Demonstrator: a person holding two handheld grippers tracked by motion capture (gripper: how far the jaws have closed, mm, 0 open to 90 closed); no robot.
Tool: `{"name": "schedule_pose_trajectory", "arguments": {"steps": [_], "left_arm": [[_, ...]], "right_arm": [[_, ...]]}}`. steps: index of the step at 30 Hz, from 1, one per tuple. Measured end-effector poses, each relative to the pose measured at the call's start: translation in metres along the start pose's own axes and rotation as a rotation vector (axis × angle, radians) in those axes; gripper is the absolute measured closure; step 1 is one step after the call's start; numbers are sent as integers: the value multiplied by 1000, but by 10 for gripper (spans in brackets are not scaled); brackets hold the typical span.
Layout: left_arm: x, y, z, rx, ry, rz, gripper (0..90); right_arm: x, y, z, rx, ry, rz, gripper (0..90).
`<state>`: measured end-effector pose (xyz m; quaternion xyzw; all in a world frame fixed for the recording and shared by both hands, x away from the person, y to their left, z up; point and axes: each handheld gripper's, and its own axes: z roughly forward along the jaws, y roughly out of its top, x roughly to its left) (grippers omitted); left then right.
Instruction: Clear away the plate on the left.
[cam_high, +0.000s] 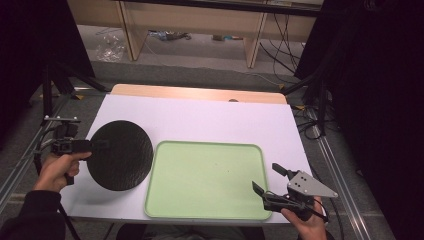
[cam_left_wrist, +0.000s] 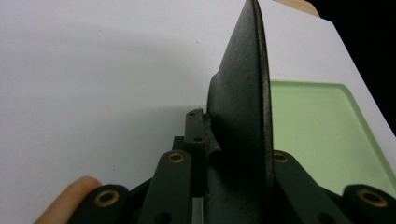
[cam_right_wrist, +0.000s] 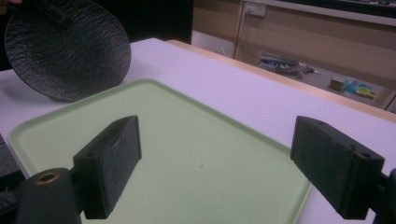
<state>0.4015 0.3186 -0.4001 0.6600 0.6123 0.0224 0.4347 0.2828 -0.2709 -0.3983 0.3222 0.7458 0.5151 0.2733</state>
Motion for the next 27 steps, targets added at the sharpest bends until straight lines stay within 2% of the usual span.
{"name": "schedule_pose_trajectory", "arguments": {"steps": [2, 3, 4, 5, 6, 7, 8, 9, 10, 12, 14, 16, 18, 23, 25, 27], "left_arm": [[4, 0, -3, -13, -4, -15, 787], [4, 0, -3, -13, -4, -15, 786], [7, 0, -6, -25, -5, -26, 786], [7, 0, -6, -25, -5, -26, 786], [8, 0, -9, -39, -4, -42, 786], [9, 1, -10, -41, -12, -46, 785], [9, 1, -11, -47, -15, -51, 785], [9, 1, -11, -53, -18, -53, 785], [8, 2, -12, -55, -27, -48, 785], [7, 2, -12, -58, -32, -53, 785], [4, 2, -12, -59, -66, -51, 786], [3, 3, -12, -53, -69, -39, 786], [-3, 6, -13, -63, -71, -18, 784], [-11, 7, -10, -67, -109, -25, 784], [-13, 7, -9, -68, -113, -24, 784], [-17, 7, -7, -61, -118, -13, 785]], "right_arm": [[1, 0, 0, 3, 0, 11, 170], [0, 0, 1, 5, 2, -2, 170], [2, 0, 1, 19, 11, 17, 170], [2, 0, 1, 6, 6, 9, 170], [1, 0, 2, 1, 5, -3, 170], [2, 0, 1, 16, 12, 18, 170], [1, 0, 2, 7, 4, -3, 170], [1, 0, 2, 3, 2, 2, 170], [2, 0, 1, 12, 7, 16, 170], [0, 0, 2, 6, 2, -2, 170], [1, 0, 2, 2, 2, 1, 170], [2, 0, 1, 8, 9, 14, 170], [1, 0, 2, 9, 1, -2, 170], [1, 0, 2, 14, 1, 6, 170], [1, 0, 2, 8, 0, -3, 170], [1, 0, 2, 17, 4, 9, 170]]}}
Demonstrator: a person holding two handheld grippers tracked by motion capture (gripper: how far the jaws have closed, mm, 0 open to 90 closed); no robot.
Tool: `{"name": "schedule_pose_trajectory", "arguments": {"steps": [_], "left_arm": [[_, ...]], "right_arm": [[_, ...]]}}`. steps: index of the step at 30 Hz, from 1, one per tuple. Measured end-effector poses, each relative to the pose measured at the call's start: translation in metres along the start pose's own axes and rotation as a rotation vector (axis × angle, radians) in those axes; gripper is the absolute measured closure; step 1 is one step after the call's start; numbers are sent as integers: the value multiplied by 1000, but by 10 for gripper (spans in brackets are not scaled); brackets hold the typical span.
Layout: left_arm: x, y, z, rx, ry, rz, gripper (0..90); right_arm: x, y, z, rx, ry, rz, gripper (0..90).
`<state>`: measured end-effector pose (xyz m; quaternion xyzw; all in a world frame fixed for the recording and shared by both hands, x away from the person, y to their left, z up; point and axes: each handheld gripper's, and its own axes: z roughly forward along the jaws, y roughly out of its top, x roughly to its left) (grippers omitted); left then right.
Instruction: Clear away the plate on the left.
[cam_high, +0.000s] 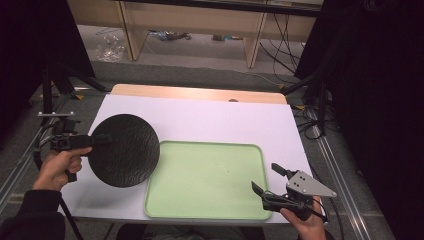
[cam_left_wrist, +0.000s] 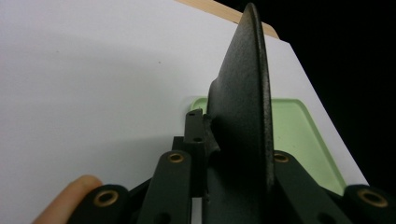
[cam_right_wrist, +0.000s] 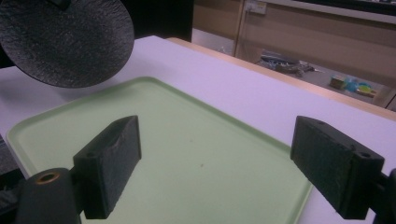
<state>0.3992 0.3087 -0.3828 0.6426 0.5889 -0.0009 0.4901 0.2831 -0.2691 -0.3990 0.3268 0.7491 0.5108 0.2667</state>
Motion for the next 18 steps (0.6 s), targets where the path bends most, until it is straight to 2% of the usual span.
{"name": "schedule_pose_trajectory", "arguments": {"steps": [5, 7, 8, 12, 14, 15, 18], "left_arm": [[-13, 3, 13, 23, -24, 22, 783], [-20, 4, 21, 34, -42, 26, 783], [-23, 5, 25, 41, -52, 32, 782], [-42, 5, 41, 70, -87, 65, 783], [-48, 4, 49, 89, -117, 71, 781], [-48, 4, 49, 89, -117, 71, 783], [-58, 3, 60, 112, -142, 83, 782]], "right_arm": [[-1, -1, 1, -4, -4, -6, 170], [-1, -1, 2, 6, 1, 14, 170], [-2, -1, 1, -3, -9, -4, 170], [-1, -1, 1, 8, -1, 10, 170], [-1, 0, 2, -9, -7, -1, 170], [-2, -1, 2, -14, -7, 0, 170], [-1, -1, 2, -4, -2, -4, 170]]}}
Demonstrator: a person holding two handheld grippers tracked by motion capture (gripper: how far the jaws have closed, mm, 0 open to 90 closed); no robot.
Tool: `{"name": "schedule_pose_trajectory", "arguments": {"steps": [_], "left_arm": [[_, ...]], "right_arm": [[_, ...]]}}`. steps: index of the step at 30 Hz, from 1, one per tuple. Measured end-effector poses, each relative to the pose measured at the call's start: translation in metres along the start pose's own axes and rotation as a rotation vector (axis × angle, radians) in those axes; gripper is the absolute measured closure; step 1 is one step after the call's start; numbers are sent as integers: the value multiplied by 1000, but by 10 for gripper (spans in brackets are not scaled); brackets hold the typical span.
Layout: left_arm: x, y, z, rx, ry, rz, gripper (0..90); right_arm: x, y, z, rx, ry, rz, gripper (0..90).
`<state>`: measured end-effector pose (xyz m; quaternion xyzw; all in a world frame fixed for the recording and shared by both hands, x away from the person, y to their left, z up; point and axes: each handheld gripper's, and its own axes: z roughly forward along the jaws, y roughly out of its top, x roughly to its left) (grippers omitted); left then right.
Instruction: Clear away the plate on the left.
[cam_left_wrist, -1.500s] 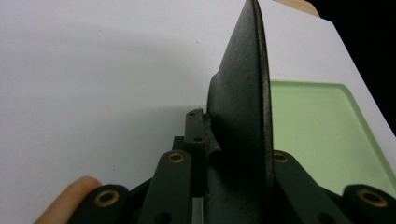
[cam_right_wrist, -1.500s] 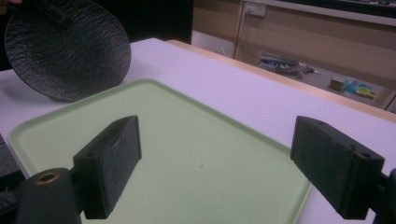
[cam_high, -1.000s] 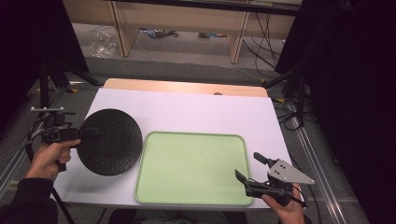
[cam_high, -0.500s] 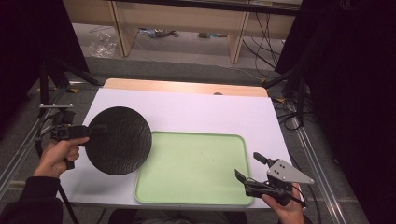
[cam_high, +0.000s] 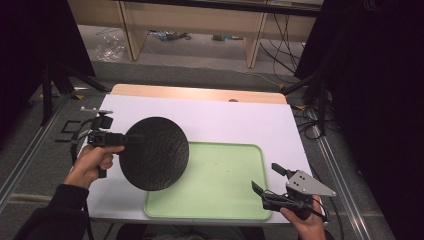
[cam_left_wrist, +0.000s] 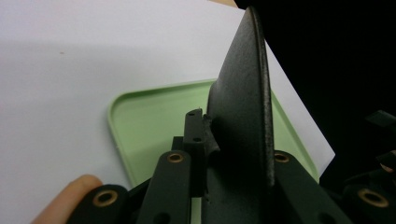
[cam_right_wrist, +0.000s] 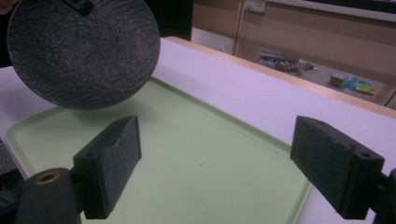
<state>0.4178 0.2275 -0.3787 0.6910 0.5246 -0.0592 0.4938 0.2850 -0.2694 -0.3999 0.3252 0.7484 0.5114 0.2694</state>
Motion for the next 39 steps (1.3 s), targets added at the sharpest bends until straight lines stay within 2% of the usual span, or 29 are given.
{"name": "schedule_pose_trajectory", "arguments": {"steps": [1, 5, 7, 8, 9, 11, 15, 16, 18, 20, 24, 25, 29, 31, 34, 36, 37, 39], "left_arm": [[-6, 1, 7, 15, -6, 10, 782], [-12, 1, 18, 37, -33, 22, 780], [-15, 1, 28, 62, -61, 13, 781], [-16, 0, 32, 62, -66, 4, 781], [-16, 0, 32, 62, -66, 4, 781], [-21, 0, 42, 70, -70, 2, 780], [-27, -1, 53, 80, -69, 7, 779], [-28, -1, 56, 80, -67, 3, 779], [-28, -2, 61, 84, -74, -14, 778], [-30, -4, 68, 87, -70, -22, 778], [-31, -7, 78, 108, -71, -22, 775], [-34, -9, 85, 126, -69, 4, 775], [-37, -10, 95, 152, -51, 3, 771], [-38, -12, 101, 157, -73, 0, 771], [-39, -12, 106, 164, -75, -2, 773], [-40, -14, 111, 163, -91, -7, 775], [-45, -17, 116, 171, -90, -57, 778], [-46, -18, 118, 179, -87, -66, 784]], "right_arm": [[0, 0, 0, -5, -4, 2, 170], [0, 0, 0, -1, 0, 0, 170], [0, 0, 1, -2, -4, 9, 170], [1, 0, 0, 15, 5, 23, 170], [0, 0, -1, 6, -1, 9, 170], [0, 0, 0, -5, -8, 13, 170], [0, 0, -1, 5, -1, 12, 170], [0, 0, 0, -10, -10, 5, 170], [1, 0, 0, 8, 2, 21, 170], [1, 0, 0, -5, -6, 10, 170], [0, 0, 0, -2, -1, 2, 170], [1, 0, 0, -5, -4, 9, 170], [1, 0, -1, -3, -4, 11, 170], [1, 0, -1, 2, 2, 20, 170], [0, 0, -1, 0, -3, 11, 170], [0, 0, -1, 1, 1, 5, 170], [0, 0, -1, 0, -1, 9, 170], [1, 0, -1, -4, -4, 7, 170]]}}
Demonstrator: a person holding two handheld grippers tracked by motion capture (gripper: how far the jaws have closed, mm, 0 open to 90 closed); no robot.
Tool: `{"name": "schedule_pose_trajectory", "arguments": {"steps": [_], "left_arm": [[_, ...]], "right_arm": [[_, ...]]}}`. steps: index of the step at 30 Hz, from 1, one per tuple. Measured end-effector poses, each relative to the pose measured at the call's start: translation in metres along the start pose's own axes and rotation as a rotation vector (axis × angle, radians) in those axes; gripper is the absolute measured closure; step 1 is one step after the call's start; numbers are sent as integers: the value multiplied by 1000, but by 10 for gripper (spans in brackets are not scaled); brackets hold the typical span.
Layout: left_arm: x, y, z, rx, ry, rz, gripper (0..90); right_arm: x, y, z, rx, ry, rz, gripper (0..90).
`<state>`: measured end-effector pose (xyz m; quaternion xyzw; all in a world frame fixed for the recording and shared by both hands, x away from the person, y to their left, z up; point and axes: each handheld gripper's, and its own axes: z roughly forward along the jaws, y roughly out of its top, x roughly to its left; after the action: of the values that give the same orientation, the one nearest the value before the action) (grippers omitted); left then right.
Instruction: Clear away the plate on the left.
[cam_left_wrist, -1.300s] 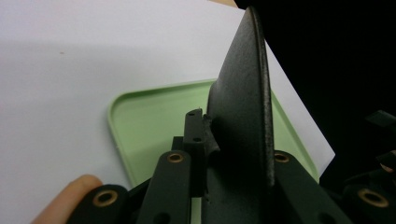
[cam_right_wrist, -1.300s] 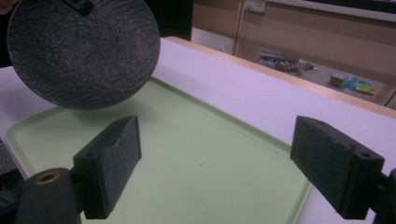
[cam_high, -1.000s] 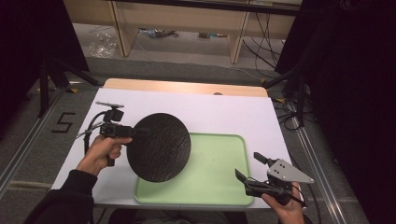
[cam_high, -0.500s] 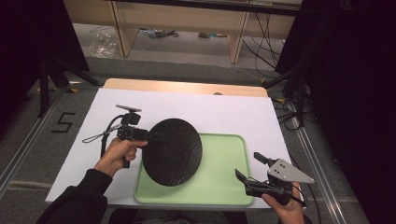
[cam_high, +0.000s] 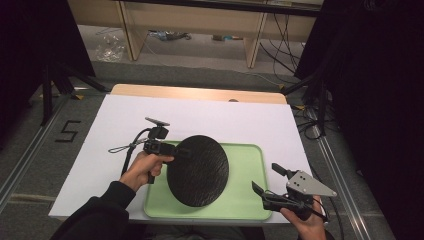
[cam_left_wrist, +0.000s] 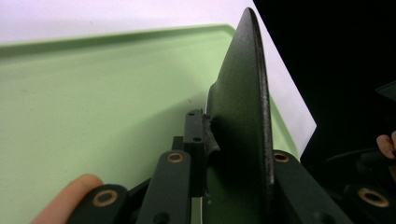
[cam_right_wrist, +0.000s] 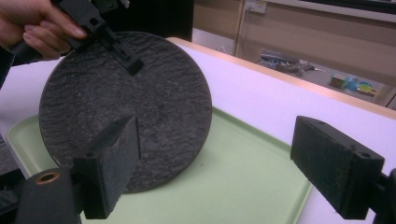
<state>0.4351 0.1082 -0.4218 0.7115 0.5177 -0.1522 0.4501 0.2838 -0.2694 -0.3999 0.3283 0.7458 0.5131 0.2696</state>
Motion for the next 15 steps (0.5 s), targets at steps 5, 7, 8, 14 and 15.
{"name": "schedule_pose_trajectory", "arguments": {"steps": [5, 7, 8, 14, 15], "left_arm": [[1, -3, 13, 31, -16, -6, 793], [1, -4, 14, 36, -13, -10, 793], [2, -5, 17, 26, -17, -3, 793], [9, -8, 19, 69, 36, 7, 778], [9, -8, 19, 69, 36, 7, 777]], "right_arm": [[0, 0, 0, -1, 1, -1, 170], [0, 0, 0, 3, 9, -7, 170], [0, 0, -1, 9, 10, 8, 170], [-1, 0, 0, 1, 7, -10, 170], [-1, 0, 0, 1, 7, -10, 170]]}}
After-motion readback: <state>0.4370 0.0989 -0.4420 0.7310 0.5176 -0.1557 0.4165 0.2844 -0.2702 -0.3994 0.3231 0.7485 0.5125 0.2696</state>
